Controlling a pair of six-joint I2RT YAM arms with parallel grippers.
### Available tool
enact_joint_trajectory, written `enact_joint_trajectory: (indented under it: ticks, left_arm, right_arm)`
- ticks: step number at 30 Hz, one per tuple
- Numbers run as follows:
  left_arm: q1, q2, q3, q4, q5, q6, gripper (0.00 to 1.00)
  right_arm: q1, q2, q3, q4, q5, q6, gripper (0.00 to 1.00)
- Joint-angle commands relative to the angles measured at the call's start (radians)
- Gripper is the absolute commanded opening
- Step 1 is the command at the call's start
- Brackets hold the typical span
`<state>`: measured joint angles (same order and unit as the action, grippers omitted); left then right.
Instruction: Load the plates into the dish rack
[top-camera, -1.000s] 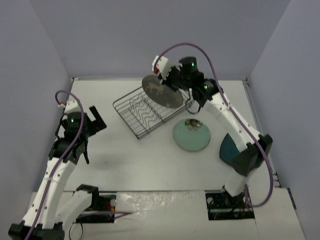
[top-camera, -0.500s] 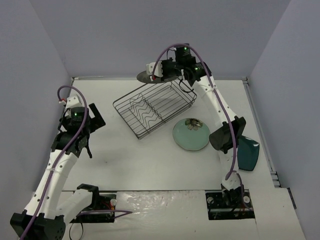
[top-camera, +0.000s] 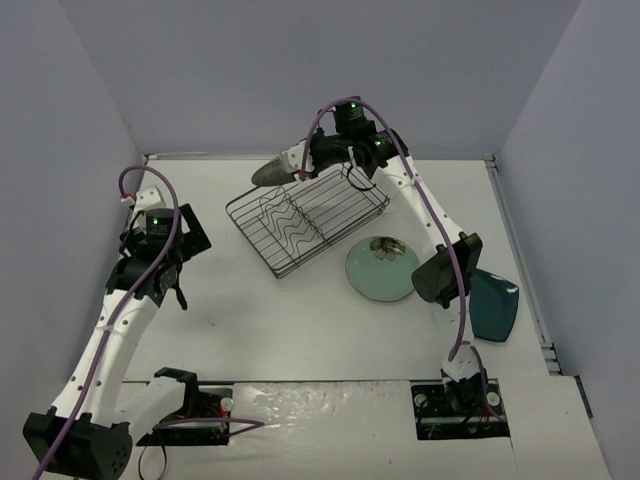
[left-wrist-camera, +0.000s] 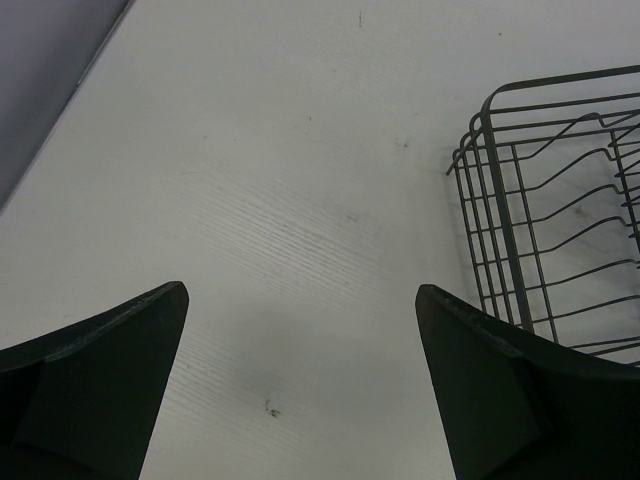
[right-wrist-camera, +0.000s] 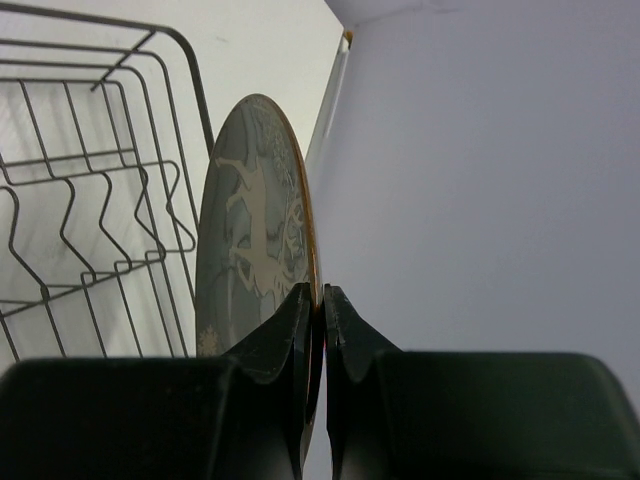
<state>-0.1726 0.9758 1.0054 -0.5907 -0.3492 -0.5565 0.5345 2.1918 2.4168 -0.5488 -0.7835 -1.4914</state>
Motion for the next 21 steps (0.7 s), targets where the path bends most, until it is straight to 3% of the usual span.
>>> enact_joint_trajectory:
  ticks: [1,21]
  left_arm:
    - [0.001,0.008,0.053,0.029,-0.017,0.016,0.97]
    - [0.001,0.016,0.053,0.028,-0.016,0.032,0.97]
  right_arm:
    - [0.014,-0.063,0.010,0.161,-0.108,-0.071,0.00]
    - [0.079,0.045,0.045,0.078,-0.070,-0.167,0.00]
